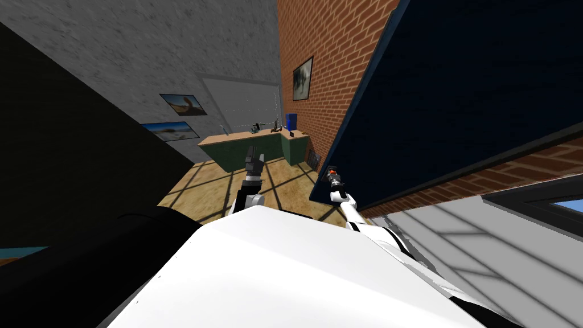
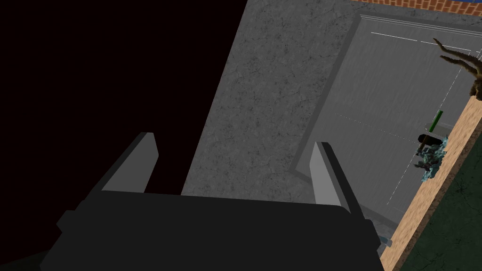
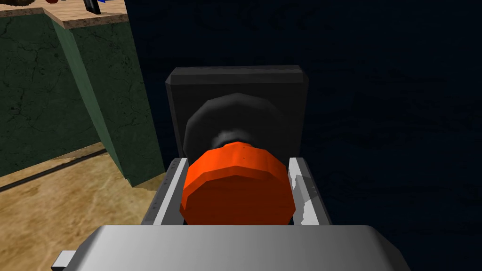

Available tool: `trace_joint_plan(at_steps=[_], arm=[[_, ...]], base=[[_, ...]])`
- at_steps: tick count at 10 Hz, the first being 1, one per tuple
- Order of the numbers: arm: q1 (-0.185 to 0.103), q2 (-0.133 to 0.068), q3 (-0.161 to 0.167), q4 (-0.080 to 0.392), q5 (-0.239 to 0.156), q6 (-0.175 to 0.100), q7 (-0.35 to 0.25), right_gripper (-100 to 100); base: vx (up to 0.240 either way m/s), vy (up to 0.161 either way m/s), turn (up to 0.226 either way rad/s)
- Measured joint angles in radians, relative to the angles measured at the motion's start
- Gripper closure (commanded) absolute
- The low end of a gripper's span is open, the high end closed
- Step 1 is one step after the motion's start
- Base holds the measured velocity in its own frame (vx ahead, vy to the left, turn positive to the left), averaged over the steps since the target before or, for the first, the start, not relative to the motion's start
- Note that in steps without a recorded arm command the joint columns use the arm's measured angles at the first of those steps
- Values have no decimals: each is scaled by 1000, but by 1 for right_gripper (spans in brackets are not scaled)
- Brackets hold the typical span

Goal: Pull the door open

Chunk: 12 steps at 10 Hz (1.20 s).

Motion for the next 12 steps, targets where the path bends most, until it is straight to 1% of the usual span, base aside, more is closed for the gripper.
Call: trace_joint_plan(at_steps=[1, 2, 3, 4, 5, 6, 7, 8, 9, 10, 11, 12], arm=[[-13, 6, 16, 17, 7, -12, -7, 100], [1, 6, 24, -7, 11, -4, -12, 100], [-19, 21, 38, 22, 19, -17, -11, 100], [-10, 28, 47, 7, 24, -16, -12, 100], [-6, 26, 53, 0, 26, -10, -16, 100], [10, 24, 55, -32, 27, 6, -18, 100], [-11, 32, 75, -20, 35, 9, -27, 100], [-8, 37, 86, -32, 40, 10, -33, 100], [2, 44, 101, -50, 48, 10, -36, 100], [1, 56, 115, -56, 55, 12, -37, 100], [5, 70, 132, -62, 64, 6, -37, 100], [3, 84, 145, -65, 72, 9, -37, 100]], base=[[-64, 10, -72], [-62, -22, -238], [-57, -34, -106], [-33, -21, 18], [-9, -7, 18], [-41, -32, -251], [-41, -32, -114], [-40, -60, -135], [-46, -73, -150], [-45, -88, -191], [-49, -104, -116], [-34, -100, -51]])
